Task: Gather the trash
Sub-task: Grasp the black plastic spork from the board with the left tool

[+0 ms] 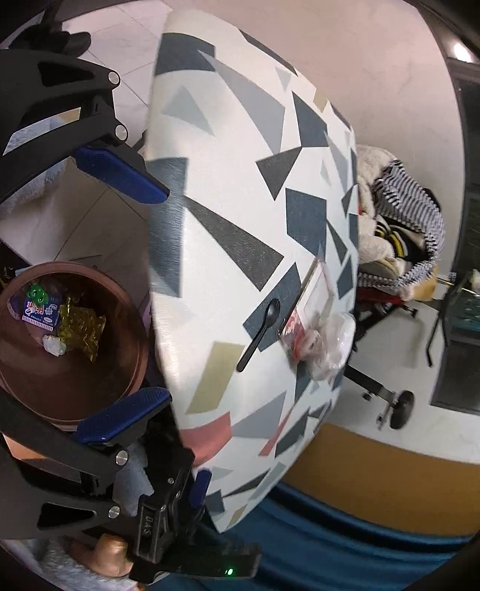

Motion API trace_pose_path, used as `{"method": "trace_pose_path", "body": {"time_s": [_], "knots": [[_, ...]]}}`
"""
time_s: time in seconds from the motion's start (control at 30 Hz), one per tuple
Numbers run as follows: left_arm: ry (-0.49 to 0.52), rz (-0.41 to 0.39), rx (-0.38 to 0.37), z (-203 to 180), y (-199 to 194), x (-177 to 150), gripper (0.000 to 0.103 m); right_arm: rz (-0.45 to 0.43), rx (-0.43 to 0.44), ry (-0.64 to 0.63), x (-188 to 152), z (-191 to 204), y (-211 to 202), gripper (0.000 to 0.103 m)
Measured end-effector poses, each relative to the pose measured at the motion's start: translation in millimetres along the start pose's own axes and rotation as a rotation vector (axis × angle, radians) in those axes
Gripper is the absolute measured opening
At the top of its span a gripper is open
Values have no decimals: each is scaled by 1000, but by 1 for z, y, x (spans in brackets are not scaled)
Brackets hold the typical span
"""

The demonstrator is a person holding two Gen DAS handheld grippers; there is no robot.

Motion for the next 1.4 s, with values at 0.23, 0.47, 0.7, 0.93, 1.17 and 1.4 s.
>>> {"method": "trace_pose_path", "body": {"time_s": [0.23,0.47,0.7,0.93,1.17,1.4], "knots": [[-121,59,9,-6,57,54,97,-26,-81,11,32,-29,-1,97],[-238,173,40,-13,135,72,66,-32,-56,46,52,-50,5,97],[-140,166,195,-24,157,85,60,-35,-37,72,56,-63,8,97],[-77,146,283,-28,159,82,59,-39,-34,98,58,-66,10,97],[-104,137,176,-25,151,81,9,-35,-30,76,61,-63,11,96],[-173,53,101,6,112,85,9,-28,-1,31,81,-52,21,85]]}}
Point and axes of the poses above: each gripper's, at about its wrist camera, not at the fingertips, and y roughly the way its jaws point, z to its left, x to its top, the point moved 8 cm from there along y, roughly the way its jaws point, and after that the axes turned 6 degrees about -x, right-handed, at the moved point
